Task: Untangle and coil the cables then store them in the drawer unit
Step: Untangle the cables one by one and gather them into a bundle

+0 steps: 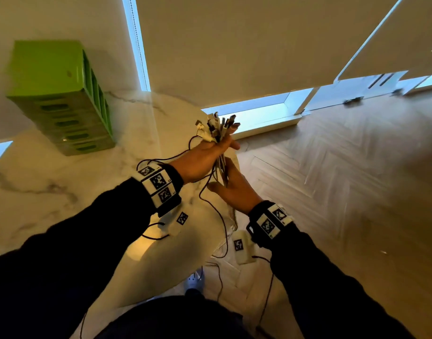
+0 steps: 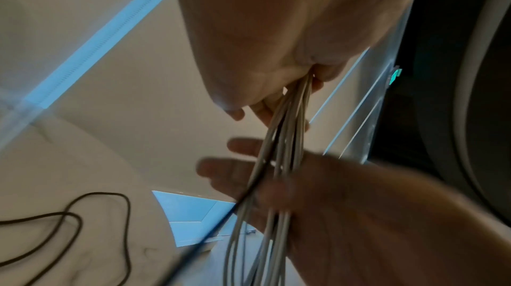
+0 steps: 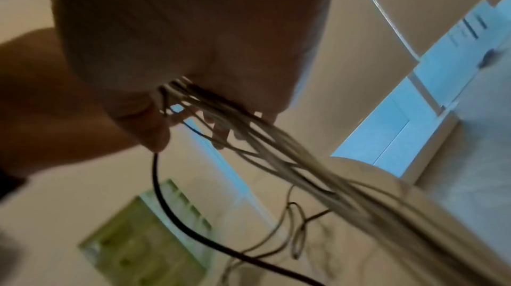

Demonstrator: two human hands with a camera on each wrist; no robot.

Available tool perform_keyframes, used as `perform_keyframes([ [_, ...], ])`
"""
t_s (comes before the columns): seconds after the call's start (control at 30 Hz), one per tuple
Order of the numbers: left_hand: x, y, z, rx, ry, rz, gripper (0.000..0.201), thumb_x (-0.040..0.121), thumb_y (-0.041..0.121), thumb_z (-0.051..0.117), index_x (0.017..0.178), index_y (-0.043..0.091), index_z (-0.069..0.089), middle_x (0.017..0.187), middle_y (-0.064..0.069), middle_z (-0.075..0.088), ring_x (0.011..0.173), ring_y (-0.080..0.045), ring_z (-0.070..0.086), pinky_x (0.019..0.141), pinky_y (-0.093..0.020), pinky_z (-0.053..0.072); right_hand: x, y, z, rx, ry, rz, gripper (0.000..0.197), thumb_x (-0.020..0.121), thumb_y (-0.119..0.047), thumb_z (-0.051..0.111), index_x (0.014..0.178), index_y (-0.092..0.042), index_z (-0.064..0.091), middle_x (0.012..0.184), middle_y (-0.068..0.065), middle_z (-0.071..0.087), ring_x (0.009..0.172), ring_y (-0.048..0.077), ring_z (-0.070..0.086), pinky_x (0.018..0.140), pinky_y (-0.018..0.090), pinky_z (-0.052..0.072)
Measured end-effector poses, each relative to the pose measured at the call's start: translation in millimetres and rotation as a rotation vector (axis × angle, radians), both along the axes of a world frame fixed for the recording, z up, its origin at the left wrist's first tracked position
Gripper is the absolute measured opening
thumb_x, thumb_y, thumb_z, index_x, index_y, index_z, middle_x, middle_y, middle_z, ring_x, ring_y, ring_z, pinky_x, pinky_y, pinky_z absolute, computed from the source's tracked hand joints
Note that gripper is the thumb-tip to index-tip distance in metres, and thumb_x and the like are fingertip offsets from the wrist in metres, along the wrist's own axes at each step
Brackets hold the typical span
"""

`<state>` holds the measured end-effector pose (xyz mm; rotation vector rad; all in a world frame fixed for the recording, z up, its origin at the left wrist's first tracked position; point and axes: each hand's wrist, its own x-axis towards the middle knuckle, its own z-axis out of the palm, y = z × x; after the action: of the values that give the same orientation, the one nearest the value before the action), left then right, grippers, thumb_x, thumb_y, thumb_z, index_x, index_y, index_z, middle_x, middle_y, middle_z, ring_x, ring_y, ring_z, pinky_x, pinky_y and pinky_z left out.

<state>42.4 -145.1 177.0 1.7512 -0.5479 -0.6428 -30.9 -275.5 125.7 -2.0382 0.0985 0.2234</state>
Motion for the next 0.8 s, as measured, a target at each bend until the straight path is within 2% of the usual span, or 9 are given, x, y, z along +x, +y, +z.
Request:
perform_keyframes([
  [0.07, -0.1, -16.3, 7.5, -0.042, -0.004, -0.048, 0.043, 0.108, 0.046, 0.029, 0.141, 0.031, 0.054, 0.135, 0.021, 0.051, 0.125, 0.008, 0.041, 0.092, -0.002, 0.029, -3.5, 2.6, 14.8, 0.22, 0.018, -0.085, 0.047, 0.092, -0.015, 0.057, 0.135, -0.027, 0.043, 0.134, -0.009, 0.056, 0.12, 0.004, 0.054, 0.11, 0.039, 0.043],
  [0.13, 0.0, -30.7, 13.8, -0.073, -0.051, -0.076, 0.036, 0.109, 0.038, 0.034, 0.142, 0.035, 0.046, 0.137, 0.017, 0.048, 0.126, 0.008, 0.038, 0.091, 0.003, 0.029, -10.5, -1.6, 23.6, 0.355, 0.014, -0.179, 0.039, 0.091, -0.021, 0.053, 0.129, -0.022, 0.053, 0.126, -0.004, 0.065, 0.114, 0.009, 0.062, 0.104, 0.038, 0.048],
  [0.23, -4.1, -49.9, 19.9, -0.035, -0.095, -0.138, 0.043, 0.109, 0.032, 0.038, 0.143, 0.009, 0.05, 0.093, 0.016, 0.068, 0.082, 0.014, 0.058, 0.077, -0.004, 0.045, -18.9, -18.9, 29.9, 0.357, -0.016, -0.276, 0.021, 0.1, -0.022, 0.046, 0.115, -0.018, 0.06, 0.106, 0.007, 0.072, 0.097, 0.017, 0.071, 0.088, 0.03, 0.056],
  [0.27, -5.0, -56.3, 19.6, -0.022, -0.104, -0.189, 0.044, 0.109, 0.034, 0.038, 0.144, 0.01, 0.05, 0.091, 0.01, 0.069, 0.079, 0.012, 0.061, 0.073, -0.005, 0.046, -20.5, -25.4, 32.5, 0.366, -0.01, -0.299, 0.021, 0.102, -0.024, 0.042, 0.11, -0.015, 0.06, 0.096, 0.007, 0.073, 0.089, 0.02, 0.072, 0.085, 0.034, 0.058],
  [0.37, -5.6, -77.3, 16.7, -0.02, -0.044, -0.347, 0.047, 0.104, 0.049, 0.04, 0.146, 0.028, 0.047, 0.133, 0.0, 0.06, 0.119, -0.004, 0.056, 0.095, -0.015, 0.043, -29.1, -48.2, 38.4, 0.453, 0.016, -0.397, 0.023, 0.099, -0.023, 0.04, 0.088, -0.01, 0.055, 0.066, -0.001, 0.057, 0.064, 0.019, 0.058, 0.076, 0.044, 0.05],
  [0.47, -10.7, -91.7, -2.3, -0.178, 0.186, -0.384, 0.059, 0.09, 0.054, 0.062, 0.139, 0.024, 0.049, 0.14, 0.002, 0.055, 0.129, -0.008, 0.052, 0.11, -0.028, 0.04, -43.5, -72.6, 51.4, 0.519, 0.022, -0.544, 0.03, 0.101, -0.019, 0.035, 0.08, -0.01, 0.053, 0.064, 0.003, 0.046, 0.061, 0.016, 0.048, 0.07, 0.038, 0.044],
  [0.53, -21.6, -95.3, -28.7, -0.096, 0.257, -0.53, 0.064, 0.083, 0.044, 0.076, 0.136, 0.025, 0.047, 0.144, 0.002, 0.05, 0.135, -0.013, 0.047, 0.116, -0.037, 0.036, -51.4, -85.2, 63.3, 0.657, 0.003, -0.544, 0.018, 0.088, -0.018, 0.042, 0.073, -0.01, 0.046, 0.065, 0.005, 0.033, 0.06, 0.018, 0.034, 0.065, 0.033, 0.037],
  [0.67, -41.5, -123.6, -76.9, 0.2, -0.003, -0.864, 0.033, 0.085, 0.035, 0.079, 0.112, 0.024, 0.065, 0.12, 0.008, 0.066, 0.112, -0.006, 0.06, 0.098, -0.027, 0.046, -68.7, -106.9, 74.8, 0.747, -0.011, -0.502, 0.014, 0.082, -0.016, 0.039, 0.068, -0.016, 0.035, 0.063, 0.002, 0.021, 0.06, 0.022, 0.017, 0.075, 0.035, 0.04],
  [0.8, -13.5, -155.1, -96.5, 0.234, -0.456, -0.508, 0.047, 0.092, 0.057, 0.06, 0.1, 0.011, 0.059, 0.09, -0.008, 0.067, 0.084, -0.03, 0.06, 0.08, -0.047, 0.051, -84.7, -115.8, 83.7, 0.766, -0.164, -0.627, 0.01, 0.081, -0.012, 0.039, 0.072, -0.015, 0.039, 0.064, 0.002, 0.033, 0.062, 0.024, 0.026, 0.087, 0.042, 0.042],
])
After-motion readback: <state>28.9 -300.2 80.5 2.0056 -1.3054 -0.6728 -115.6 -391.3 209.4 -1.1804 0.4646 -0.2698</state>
